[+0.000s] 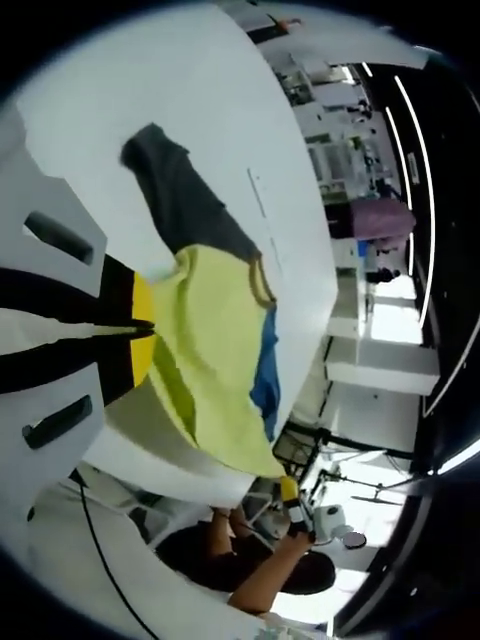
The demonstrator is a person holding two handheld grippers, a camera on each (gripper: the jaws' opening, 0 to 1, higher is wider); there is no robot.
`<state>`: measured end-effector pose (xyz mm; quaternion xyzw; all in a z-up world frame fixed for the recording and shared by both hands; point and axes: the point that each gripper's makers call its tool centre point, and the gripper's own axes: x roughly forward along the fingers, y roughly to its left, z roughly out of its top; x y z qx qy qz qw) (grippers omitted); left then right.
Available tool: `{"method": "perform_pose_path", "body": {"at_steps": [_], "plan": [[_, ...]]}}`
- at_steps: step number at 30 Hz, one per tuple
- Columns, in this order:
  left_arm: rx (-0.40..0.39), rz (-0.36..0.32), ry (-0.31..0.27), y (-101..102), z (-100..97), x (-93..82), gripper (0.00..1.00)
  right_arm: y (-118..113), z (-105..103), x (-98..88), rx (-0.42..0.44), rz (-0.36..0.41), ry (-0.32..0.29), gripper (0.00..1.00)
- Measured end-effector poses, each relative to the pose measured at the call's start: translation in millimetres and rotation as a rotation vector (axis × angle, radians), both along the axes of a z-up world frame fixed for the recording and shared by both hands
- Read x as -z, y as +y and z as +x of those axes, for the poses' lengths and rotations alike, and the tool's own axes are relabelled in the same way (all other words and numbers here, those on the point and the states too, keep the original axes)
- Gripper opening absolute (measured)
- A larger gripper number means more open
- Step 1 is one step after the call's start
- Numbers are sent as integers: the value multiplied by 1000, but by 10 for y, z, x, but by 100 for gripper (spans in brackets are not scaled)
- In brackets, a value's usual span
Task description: Fold the garment on the visible template until the final outline fits inside the template.
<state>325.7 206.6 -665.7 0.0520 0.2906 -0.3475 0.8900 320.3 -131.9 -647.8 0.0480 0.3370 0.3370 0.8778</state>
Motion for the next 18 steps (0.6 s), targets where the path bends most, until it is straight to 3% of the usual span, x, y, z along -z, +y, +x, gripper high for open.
{"method": "perform_pose_path", "body": {"at_steps": [8, 18], "plan": [[-5, 4, 57, 80, -190, 187, 0, 43, -228, 198, -27, -8, 66, 0], [-36, 8, 137, 191, -434, 542, 0, 71, -470, 615, -47, -19, 150, 0]]}}
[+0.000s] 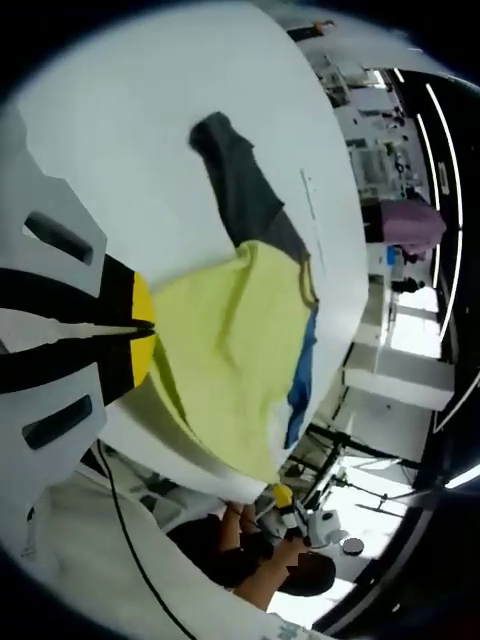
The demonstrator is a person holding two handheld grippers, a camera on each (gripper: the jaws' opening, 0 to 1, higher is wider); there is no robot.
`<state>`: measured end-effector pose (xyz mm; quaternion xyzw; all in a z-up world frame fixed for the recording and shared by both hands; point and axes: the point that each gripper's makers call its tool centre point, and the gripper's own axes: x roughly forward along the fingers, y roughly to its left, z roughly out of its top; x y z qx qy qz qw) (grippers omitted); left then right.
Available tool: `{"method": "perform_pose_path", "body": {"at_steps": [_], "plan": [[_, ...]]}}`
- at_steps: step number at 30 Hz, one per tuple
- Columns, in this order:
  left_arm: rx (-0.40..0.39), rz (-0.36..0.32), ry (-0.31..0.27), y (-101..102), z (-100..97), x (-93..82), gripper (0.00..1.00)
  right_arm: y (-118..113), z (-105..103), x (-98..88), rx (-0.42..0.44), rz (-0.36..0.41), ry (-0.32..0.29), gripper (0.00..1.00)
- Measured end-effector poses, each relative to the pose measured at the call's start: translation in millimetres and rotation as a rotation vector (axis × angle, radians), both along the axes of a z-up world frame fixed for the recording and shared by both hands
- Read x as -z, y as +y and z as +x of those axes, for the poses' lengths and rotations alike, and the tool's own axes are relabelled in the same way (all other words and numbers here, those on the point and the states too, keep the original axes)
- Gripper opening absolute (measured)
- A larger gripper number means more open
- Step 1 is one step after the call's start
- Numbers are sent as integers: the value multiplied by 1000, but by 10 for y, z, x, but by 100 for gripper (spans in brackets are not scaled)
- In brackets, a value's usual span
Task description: Fold the garment on the visible template until the final outline fits inside the template.
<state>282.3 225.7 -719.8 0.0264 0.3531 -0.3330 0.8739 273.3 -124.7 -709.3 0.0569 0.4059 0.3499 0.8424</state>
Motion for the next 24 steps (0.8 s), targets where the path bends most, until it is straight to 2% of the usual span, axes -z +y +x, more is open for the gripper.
{"method": "perform_pose_path", "body": {"at_steps": [4, 6, 15, 24], "plan": [[0, 6, 15, 26, -67, 102, 0, 29, -91, 149, -11, 4, 33, 0], [0, 7, 26, 35, -95, 153, 0, -5, -126, 266, -15, -19, 51, 0], [-16, 35, 80, 142, -193, 380, 0, 47, -310, 546, -41, -23, 125, 0], [-22, 47, 136, 189, -315, 567, 0, 64, -365, 639, -48, -32, 142, 0]]}}
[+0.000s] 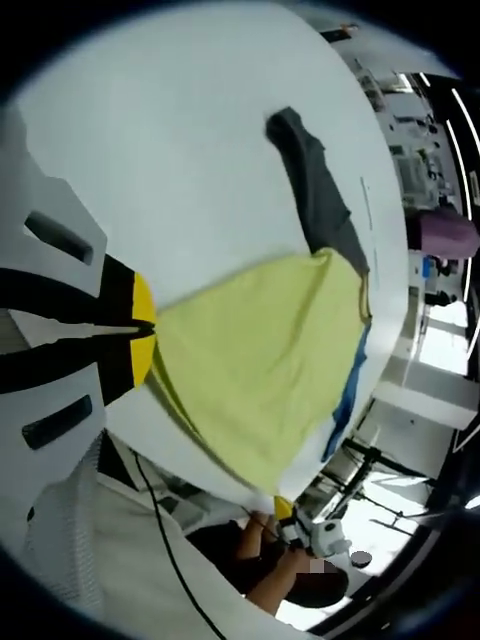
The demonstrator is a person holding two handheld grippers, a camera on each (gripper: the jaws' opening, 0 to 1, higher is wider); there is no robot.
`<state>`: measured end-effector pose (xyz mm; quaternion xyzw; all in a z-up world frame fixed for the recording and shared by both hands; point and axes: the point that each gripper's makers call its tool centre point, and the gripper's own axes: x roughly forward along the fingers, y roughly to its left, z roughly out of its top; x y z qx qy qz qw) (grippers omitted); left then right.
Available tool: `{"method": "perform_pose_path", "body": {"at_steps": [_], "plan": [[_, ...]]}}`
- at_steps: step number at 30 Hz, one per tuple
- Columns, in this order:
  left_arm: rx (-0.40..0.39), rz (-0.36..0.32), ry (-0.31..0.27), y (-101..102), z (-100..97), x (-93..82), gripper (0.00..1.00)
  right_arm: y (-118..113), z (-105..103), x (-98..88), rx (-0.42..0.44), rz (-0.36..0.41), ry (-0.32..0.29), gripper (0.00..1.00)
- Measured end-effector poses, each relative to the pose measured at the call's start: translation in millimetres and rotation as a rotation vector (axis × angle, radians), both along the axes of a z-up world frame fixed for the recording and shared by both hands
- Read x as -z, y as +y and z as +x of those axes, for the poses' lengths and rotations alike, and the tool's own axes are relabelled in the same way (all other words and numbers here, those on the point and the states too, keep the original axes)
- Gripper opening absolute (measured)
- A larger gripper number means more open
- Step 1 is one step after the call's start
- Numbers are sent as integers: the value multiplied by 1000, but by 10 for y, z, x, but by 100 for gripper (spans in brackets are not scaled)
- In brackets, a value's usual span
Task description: Fold the garment on the visible template until the final outline fits inside the template.
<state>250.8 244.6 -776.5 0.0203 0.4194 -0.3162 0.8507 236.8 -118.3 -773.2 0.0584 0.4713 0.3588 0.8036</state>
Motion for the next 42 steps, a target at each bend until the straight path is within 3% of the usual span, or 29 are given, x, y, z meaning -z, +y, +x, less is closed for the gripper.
{"method": "perform_pose_path", "body": {"at_steps": [10, 35, 42], "plan": [[26, 12, 51, -42, -117, 92, 0, -31, -2, 45, -16, -33, -5, 0], [67, 13, 88, -97, -228, 141, 0, -104, -38, 115, -40, -68, -1, 0], [57, -16, 95, -116, -240, 121, 0, -124, -45, 150, -53, -76, 4, 0]]}}
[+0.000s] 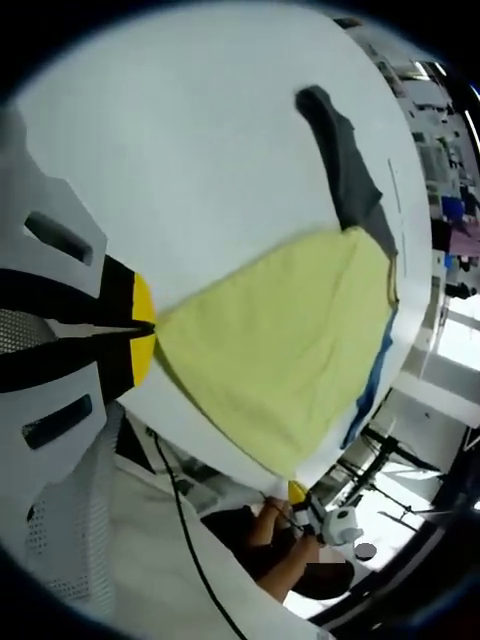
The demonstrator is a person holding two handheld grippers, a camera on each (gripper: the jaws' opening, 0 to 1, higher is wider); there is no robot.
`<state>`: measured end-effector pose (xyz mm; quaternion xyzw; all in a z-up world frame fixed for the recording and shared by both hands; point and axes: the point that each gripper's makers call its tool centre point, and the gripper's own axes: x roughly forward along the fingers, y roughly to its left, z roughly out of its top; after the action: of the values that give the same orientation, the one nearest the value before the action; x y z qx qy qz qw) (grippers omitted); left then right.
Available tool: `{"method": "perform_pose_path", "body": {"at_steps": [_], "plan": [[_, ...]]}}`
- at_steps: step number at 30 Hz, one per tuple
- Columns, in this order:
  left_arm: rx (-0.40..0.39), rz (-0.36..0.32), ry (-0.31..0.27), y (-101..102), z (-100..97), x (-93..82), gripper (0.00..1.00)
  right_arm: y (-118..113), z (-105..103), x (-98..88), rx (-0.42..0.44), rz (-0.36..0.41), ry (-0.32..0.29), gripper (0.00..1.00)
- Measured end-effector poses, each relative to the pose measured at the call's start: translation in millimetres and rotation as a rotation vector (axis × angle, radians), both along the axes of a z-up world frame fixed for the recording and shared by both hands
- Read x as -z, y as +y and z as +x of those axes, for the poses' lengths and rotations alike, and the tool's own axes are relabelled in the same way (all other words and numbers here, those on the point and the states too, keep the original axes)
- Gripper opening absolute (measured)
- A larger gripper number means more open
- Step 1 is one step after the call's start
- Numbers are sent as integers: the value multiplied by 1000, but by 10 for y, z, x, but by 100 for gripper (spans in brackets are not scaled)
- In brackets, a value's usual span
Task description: Fold the garment on the visible template until the final outline fits inside the template.
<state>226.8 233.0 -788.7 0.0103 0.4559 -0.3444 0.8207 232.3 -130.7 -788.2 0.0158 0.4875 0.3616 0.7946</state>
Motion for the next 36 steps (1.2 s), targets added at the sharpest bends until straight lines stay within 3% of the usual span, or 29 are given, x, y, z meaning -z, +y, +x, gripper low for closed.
{"method": "perform_pose_path", "body": {"at_steps": [7, 9, 16, 20, 27, 33, 36], "plan": [[9, 8, 2, -7, -15, 19, 0, -6, -26, 22, -17, -8, -3, 0], [4, 5, 2, -6, -7, 9, 0, 0, 0, -13, -45, -6, -47, 0], [-11, -16, 13, 10, 3, -22, 0, -58, -7, -27, -101, -22, -69, 0], [-14, -27, 10, 13, 2, -38, 9, -126, 30, -13, -80, -31, -86, 23], [-36, -34, -32, 57, 48, -104, 20, -134, 103, -89, -53, -5, -116, 27], [-78, -43, -67, 125, 151, -170, 28, -242, 318, -146, 33, -10, -183, 51], [-76, -51, -93, 97, 182, -222, 28, -251, 348, -174, 48, 14, -183, 46]]}}
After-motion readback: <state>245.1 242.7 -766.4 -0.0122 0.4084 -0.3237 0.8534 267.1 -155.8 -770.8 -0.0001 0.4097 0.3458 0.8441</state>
